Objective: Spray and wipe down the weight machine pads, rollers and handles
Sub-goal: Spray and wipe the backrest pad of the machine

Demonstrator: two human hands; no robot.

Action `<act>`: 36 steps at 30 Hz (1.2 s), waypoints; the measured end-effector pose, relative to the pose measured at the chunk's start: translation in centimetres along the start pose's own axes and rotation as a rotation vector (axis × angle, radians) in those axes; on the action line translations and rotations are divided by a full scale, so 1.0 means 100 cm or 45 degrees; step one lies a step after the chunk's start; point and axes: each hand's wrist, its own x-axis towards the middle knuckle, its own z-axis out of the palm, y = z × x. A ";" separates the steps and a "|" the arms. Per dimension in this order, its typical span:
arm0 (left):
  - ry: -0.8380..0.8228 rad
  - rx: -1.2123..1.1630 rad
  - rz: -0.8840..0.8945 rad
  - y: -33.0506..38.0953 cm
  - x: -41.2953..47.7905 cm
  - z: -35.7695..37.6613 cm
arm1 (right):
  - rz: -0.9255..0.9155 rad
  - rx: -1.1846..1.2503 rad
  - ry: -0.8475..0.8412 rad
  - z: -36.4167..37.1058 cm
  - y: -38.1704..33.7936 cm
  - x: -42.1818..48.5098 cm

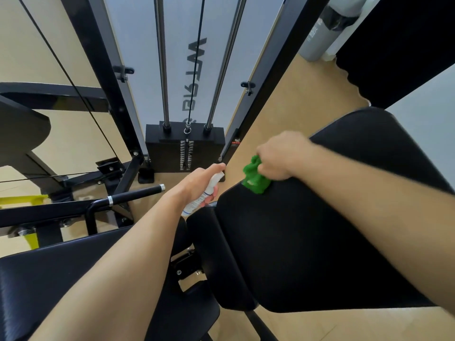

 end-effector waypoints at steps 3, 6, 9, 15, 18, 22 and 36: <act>0.066 -0.121 0.010 -0.011 0.000 -0.011 | -0.055 -0.104 0.062 0.035 -0.059 0.021; 0.158 -0.149 -0.026 -0.020 -0.006 -0.021 | -0.169 -0.132 -0.031 0.060 -0.118 0.050; 0.234 -0.072 -0.069 -0.025 -0.018 -0.027 | -0.316 -0.273 -0.143 0.075 -0.156 0.060; 0.295 -0.015 -0.060 -0.022 -0.028 -0.029 | -0.291 -0.099 -0.032 0.045 -0.101 0.044; 0.298 0.006 -0.039 -0.028 -0.028 -0.020 | -0.173 -0.107 -0.202 0.011 -0.047 0.032; 0.322 -0.058 -0.080 -0.050 -0.027 -0.005 | -0.159 -0.260 -0.185 0.015 -0.044 0.030; 0.450 -0.292 -0.233 -0.111 -0.048 0.025 | 0.046 0.224 0.492 0.061 -0.077 0.032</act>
